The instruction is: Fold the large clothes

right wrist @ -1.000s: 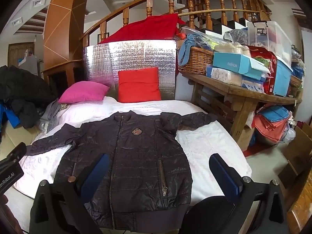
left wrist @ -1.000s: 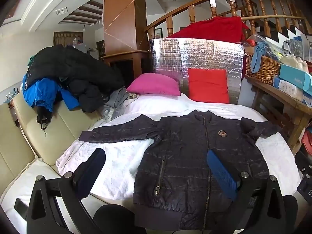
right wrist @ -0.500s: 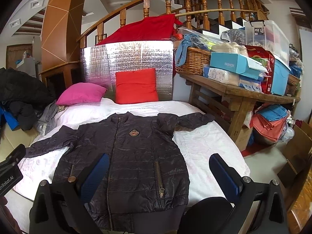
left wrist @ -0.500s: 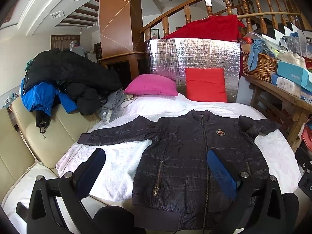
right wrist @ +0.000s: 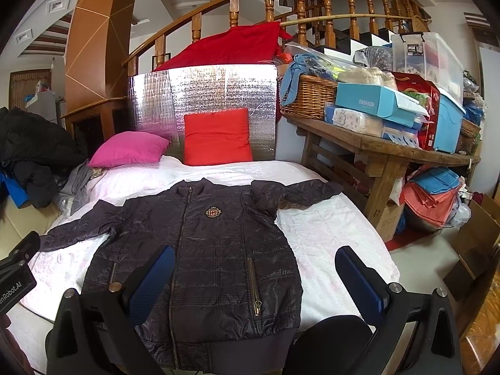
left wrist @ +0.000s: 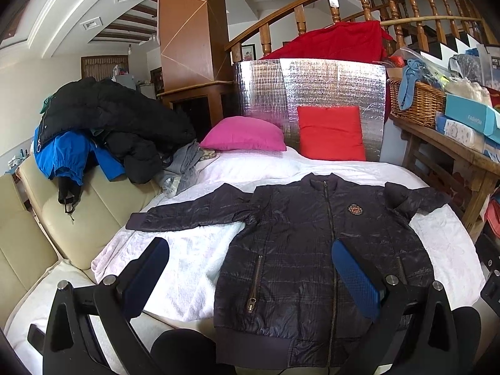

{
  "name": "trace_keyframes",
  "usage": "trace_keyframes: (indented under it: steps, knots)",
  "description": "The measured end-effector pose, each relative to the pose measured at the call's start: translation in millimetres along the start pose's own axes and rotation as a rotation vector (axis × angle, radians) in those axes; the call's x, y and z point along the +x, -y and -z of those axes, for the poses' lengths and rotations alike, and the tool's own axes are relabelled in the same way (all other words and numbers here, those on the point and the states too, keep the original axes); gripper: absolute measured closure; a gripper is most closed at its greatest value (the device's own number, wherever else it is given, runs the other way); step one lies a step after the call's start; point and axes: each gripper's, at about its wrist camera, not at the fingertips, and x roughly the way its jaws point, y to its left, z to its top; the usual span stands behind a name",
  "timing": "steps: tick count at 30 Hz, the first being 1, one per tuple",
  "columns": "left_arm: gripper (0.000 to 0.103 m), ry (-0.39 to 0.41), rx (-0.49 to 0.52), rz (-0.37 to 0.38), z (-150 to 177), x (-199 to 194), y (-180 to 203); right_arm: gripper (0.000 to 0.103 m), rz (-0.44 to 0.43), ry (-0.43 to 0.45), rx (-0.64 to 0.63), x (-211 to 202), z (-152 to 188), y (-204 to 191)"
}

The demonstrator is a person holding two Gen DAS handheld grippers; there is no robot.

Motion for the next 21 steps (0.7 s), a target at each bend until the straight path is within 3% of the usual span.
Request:
trace_keyframes:
  steps: [2, 9, 15, 21]
  knots:
    - [0.0, 0.006, 0.014, 0.027, 23.5, -18.9, -48.4, 0.0, 0.001, -0.015, -0.001, -0.1, -0.1, -0.9]
    - [0.0, 0.009, 0.027, 0.044, 42.6, -22.6, -66.5, 0.0, 0.007, -0.032, 0.001, 2.1, -0.2, 2.3]
    - [0.0, 0.01, 0.052, 0.088, 104.0, -64.2, -169.8, 0.0, 0.011, -0.045, -0.004, 5.6, 1.0, 2.7]
    - [0.0, 0.012, 0.063, 0.105, 118.8, -82.4, -209.9, 0.0, 0.013, -0.038, -0.002, 6.1, 1.6, 2.9]
